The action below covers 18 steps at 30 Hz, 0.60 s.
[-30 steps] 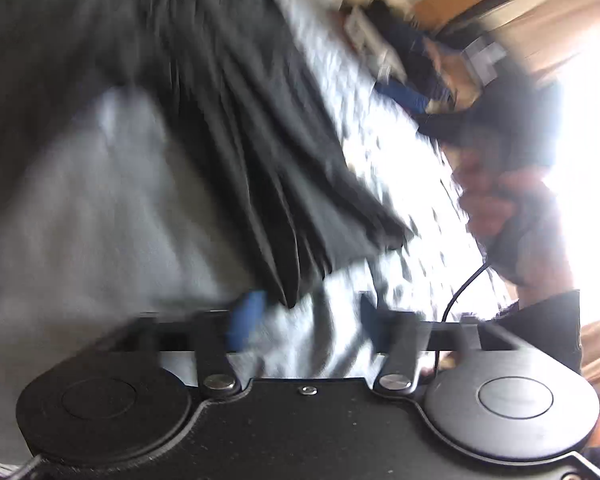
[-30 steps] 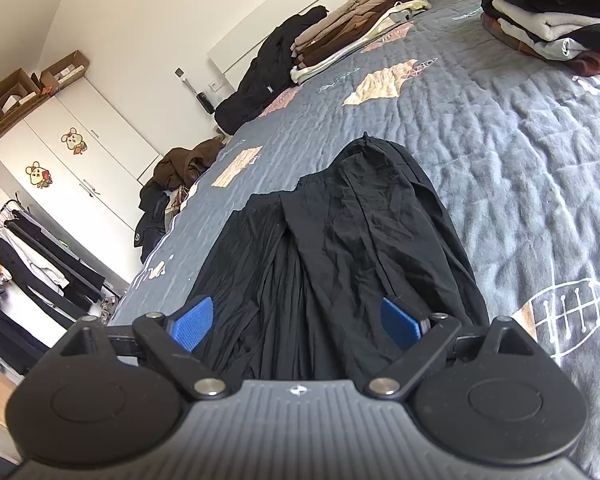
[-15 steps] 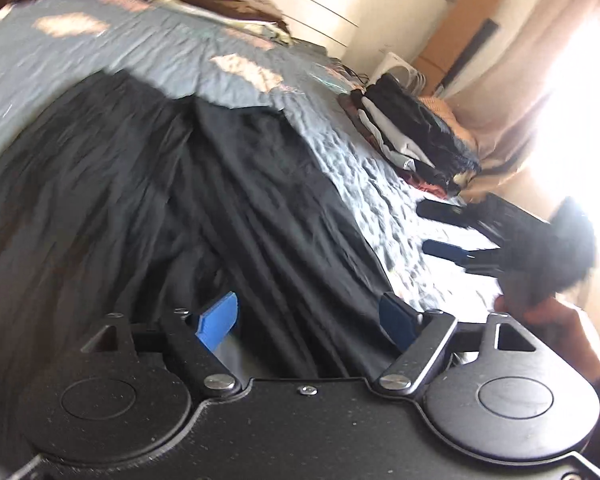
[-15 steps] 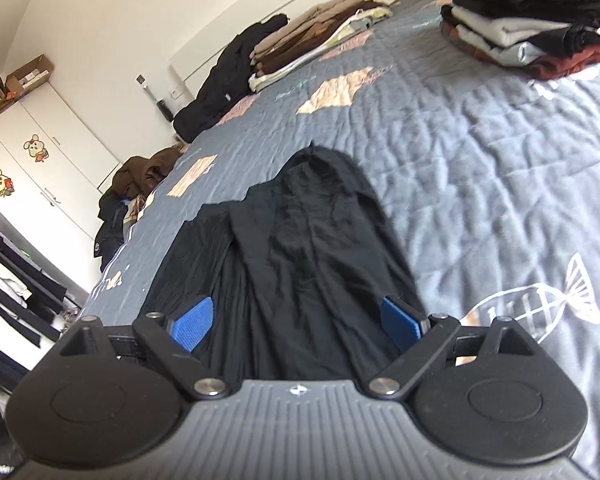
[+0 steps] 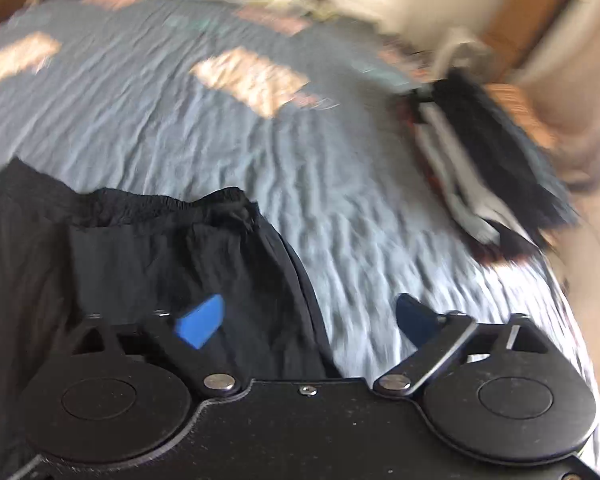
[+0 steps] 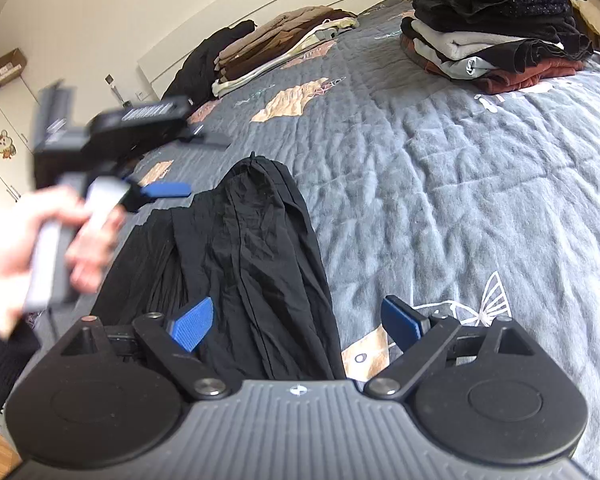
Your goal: Fold clothes
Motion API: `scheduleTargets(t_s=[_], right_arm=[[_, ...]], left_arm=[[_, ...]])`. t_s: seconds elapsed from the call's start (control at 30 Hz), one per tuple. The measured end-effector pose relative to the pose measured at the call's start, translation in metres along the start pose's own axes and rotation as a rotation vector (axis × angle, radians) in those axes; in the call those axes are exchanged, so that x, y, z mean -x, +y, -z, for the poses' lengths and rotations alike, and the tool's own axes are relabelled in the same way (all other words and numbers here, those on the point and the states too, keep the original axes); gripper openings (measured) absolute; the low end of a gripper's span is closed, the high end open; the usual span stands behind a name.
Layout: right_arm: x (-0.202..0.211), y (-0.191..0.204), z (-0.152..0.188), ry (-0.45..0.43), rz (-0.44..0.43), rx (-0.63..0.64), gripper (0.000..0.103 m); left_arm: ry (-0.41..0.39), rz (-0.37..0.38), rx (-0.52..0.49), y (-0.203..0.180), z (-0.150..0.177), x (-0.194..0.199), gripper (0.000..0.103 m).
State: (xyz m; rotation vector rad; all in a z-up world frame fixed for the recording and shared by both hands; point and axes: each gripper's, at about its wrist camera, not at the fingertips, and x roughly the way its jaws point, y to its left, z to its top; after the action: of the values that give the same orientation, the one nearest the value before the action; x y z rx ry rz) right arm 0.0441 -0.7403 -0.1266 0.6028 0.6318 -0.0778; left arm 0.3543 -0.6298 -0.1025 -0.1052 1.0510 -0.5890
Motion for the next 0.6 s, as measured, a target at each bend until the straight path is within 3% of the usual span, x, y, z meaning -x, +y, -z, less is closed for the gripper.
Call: scheduleTargets(t_s=[0.1,0.27,0.43,0.5,0.6], right_arm=[[-0.001,-0.007,-0.001,0.000,0.004,-0.005,0.091],[-0.004,-0.016,-0.003,0.000,0.012,-0.018,0.091],[-0.008,-0.021,-0.003,0.005,0.015,-0.029,0.091],[-0.009,-0.019,-0.003,0.006,0.010,-0.016,0.091],[-0.011,-0.017,-0.002,0.015,0.002,-0.005,0.091]], left_arm=[[0.053,-0.106,-0.003,-0.013,-0.021,-0.034,0.096],[0.131,-0.249,-0.031,-0.018,-0.029,-0.080,0.096],[0.162,-0.327,-0.024,-0.010,-0.027,-0.112,0.095],[0.174,-0.345,-0.014,-0.007,-0.025,-0.120,0.084],[0.168,-0.359,0.004,-0.001,-0.022,-0.122,0.056]])
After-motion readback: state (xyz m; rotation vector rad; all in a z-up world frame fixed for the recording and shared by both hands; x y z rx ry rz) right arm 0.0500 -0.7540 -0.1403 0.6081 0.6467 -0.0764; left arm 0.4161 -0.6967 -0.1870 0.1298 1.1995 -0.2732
